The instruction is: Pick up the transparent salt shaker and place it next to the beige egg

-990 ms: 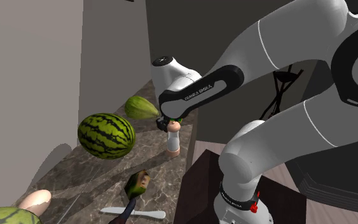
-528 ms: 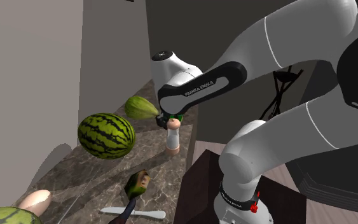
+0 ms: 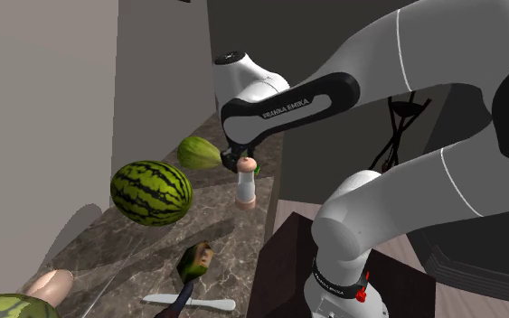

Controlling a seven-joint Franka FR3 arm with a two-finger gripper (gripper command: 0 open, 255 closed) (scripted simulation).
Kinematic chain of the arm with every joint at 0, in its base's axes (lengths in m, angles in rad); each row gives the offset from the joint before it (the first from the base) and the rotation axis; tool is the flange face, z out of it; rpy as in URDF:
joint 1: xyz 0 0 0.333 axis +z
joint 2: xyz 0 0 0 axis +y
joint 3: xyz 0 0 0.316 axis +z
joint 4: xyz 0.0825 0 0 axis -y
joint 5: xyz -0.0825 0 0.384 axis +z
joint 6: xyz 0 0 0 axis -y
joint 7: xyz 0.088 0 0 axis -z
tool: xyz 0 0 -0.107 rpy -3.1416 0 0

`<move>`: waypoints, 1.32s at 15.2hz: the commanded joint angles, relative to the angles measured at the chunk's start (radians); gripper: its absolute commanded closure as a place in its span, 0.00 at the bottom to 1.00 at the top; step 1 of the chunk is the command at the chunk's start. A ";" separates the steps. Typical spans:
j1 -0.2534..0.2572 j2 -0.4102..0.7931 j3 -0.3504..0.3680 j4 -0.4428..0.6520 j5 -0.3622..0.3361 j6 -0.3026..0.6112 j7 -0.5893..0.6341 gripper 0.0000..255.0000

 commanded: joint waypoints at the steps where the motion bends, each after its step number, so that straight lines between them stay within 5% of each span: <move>1: 0.002 -0.008 -0.002 0.021 0.004 -0.029 -0.008 1.00; 20: 0.006 -0.024 -0.007 0.264 0.027 -0.281 -0.075 1.00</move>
